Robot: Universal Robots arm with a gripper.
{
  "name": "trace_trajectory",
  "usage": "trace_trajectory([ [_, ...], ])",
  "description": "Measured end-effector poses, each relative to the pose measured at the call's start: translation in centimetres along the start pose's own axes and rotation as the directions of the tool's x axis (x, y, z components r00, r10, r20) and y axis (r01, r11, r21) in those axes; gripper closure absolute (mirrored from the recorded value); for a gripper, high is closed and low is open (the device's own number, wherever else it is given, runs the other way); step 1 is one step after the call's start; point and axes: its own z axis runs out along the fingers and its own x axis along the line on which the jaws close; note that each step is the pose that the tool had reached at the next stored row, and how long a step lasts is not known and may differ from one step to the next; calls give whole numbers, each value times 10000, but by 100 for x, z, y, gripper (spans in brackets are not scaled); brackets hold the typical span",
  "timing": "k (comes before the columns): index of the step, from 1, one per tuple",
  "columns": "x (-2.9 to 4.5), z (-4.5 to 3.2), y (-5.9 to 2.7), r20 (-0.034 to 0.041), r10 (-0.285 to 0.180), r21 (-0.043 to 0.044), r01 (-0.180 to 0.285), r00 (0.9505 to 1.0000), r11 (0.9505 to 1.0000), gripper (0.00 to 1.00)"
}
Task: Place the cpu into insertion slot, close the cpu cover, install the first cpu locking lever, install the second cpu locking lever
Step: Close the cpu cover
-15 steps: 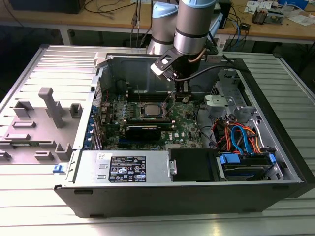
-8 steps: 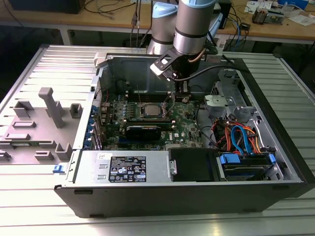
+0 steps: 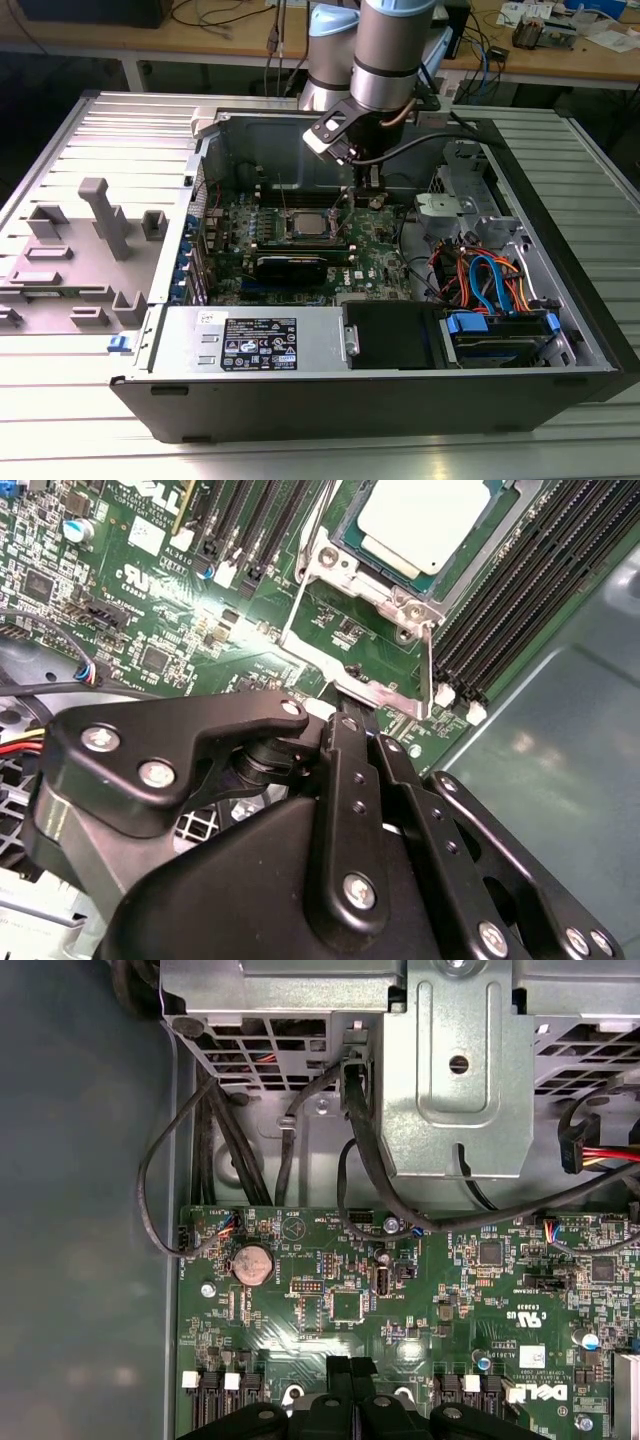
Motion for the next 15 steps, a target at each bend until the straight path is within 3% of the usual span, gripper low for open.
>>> trace_trajectory([
  [15, 1, 0, -37, 0, 0, 0, 0, 10000, 10000, 89],
])
